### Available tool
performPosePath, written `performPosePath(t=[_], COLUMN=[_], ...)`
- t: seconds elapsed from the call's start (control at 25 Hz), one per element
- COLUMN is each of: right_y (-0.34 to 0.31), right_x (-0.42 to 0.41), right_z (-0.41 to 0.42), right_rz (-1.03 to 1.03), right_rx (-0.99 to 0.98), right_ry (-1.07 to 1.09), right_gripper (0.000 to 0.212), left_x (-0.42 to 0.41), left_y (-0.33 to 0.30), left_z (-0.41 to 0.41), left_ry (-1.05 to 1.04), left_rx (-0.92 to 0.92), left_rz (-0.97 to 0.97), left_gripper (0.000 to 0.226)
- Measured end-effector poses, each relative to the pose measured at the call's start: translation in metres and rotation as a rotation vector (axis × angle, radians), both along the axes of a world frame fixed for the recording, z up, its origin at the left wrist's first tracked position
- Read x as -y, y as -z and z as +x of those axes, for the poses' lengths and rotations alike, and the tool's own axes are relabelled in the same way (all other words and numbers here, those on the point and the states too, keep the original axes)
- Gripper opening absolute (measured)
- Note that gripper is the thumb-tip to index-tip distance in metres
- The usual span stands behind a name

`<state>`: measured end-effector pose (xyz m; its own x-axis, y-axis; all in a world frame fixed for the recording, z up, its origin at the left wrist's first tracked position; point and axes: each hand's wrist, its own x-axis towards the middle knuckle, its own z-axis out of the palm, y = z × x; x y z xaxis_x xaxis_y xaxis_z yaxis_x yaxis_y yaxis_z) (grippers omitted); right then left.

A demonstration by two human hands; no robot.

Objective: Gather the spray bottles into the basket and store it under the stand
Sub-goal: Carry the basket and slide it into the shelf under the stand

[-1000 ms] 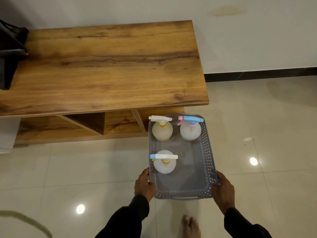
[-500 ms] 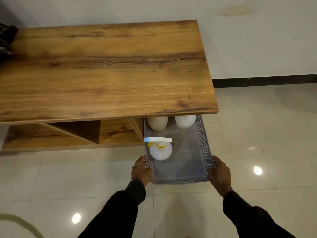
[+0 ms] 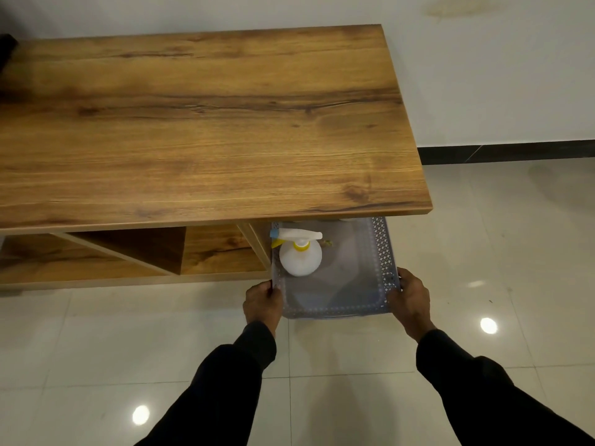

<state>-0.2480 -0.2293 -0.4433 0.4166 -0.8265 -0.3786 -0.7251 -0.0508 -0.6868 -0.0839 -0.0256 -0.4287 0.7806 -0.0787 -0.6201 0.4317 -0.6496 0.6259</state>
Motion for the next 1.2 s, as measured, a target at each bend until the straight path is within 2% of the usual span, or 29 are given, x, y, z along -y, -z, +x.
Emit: performPosePath(t=[0.16,0.28,0.52,0.64,0.8,0.92,1.08,1.2], right_y=[0.01,0.009,-0.004,-0.004,0.0,0.004,0.004,0.009], right_x=[0.002,0.005,0.008,0.013,0.019,0.022,0.024,0.029], right_z=[0.004,0.008,0.033,0.041,0.047,0.045,0.047,0.049], right_rz=[0.036,0.06,0.022,0.017,0.055,0.08,0.097,0.127], right_rx=[0.062,0.125,0.171,0.177,0.201,0.205,0.201,0.197], right_ry=[0.038,0.063,0.068,0.059,0.066,0.055,0.044,0.038], right_gripper=[0.017,0.014,0.045,0.045,0.039,0.034,0.04,0.034], left_x=[0.01,0.022,0.031,0.037,0.039,0.04,0.044,0.045], left_y=[-0.002,-0.01,-0.01,-0.01,-0.007,-0.008,-0.009,-0.006], left_z=[0.0,0.004,0.015,0.021,0.022,0.022,0.024,0.026], left_ry=[-0.332,-0.469,-0.594,-0.604,-0.61,-0.614,-0.631,-0.641], left_rx=[-0.209,-0.375,-0.364,-0.346,-0.326,-0.324,-0.32,-0.307], left_rz=[-0.142,-0.253,-0.385,-0.419,-0.475,-0.467,-0.463,-0.452], left_gripper=[0.028,0.028,0.031,0.037,0.03,0.029,0.032,0.032])
